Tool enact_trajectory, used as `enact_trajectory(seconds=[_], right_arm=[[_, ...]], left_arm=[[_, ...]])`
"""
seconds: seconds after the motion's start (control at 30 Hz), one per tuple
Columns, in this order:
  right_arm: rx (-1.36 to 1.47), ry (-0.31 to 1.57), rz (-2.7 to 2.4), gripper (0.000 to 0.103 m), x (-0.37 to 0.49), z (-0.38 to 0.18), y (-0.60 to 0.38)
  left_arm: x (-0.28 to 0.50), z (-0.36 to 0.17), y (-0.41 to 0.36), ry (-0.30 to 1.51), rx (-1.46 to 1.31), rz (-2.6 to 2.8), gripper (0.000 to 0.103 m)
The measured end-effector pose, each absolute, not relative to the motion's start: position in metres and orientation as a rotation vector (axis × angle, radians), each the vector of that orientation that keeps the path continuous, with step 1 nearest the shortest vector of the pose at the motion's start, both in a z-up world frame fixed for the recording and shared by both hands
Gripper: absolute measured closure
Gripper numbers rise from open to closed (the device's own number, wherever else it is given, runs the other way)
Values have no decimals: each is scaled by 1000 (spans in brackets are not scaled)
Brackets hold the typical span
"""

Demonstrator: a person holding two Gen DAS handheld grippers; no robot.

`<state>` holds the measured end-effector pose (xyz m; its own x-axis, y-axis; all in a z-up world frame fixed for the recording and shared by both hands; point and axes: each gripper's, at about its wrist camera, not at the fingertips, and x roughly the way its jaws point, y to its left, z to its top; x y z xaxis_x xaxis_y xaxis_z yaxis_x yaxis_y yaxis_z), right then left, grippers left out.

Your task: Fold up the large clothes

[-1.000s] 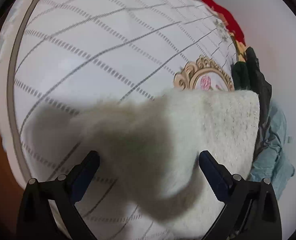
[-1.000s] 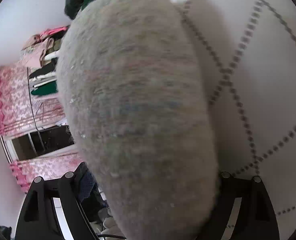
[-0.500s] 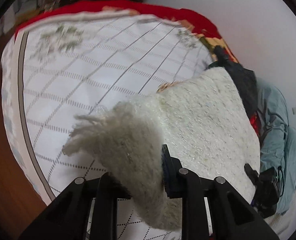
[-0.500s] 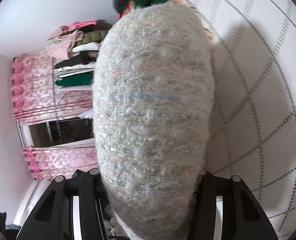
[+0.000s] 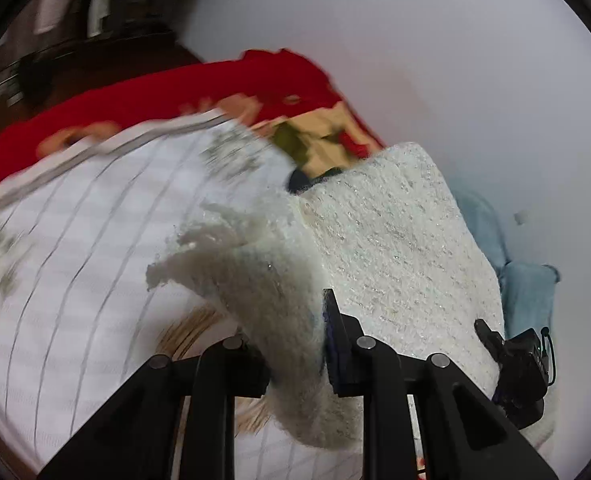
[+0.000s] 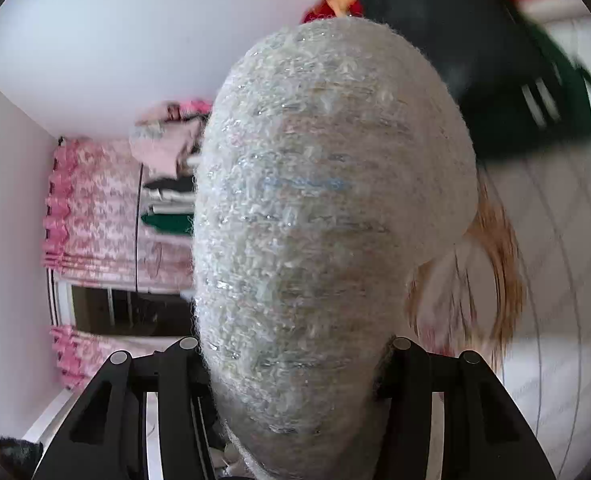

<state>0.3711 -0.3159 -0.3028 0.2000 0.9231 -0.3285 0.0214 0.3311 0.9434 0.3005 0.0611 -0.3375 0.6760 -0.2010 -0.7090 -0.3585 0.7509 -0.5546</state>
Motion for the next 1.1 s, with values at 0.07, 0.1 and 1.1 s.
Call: enact_trajectory(seconds=[0.07, 0.1, 1.1], right_arm=[[1035, 1140, 800, 49, 416, -281, -322], [1037, 1122, 789, 49, 434, -275, -326], [639, 1281, 486, 24, 720, -350, -370]], left_arm=[[344, -328, 60, 826, -728, 51, 85], [366, -325, 58, 817, -725, 28, 85], [579, -427, 9, 1054, -410, 48, 79]])
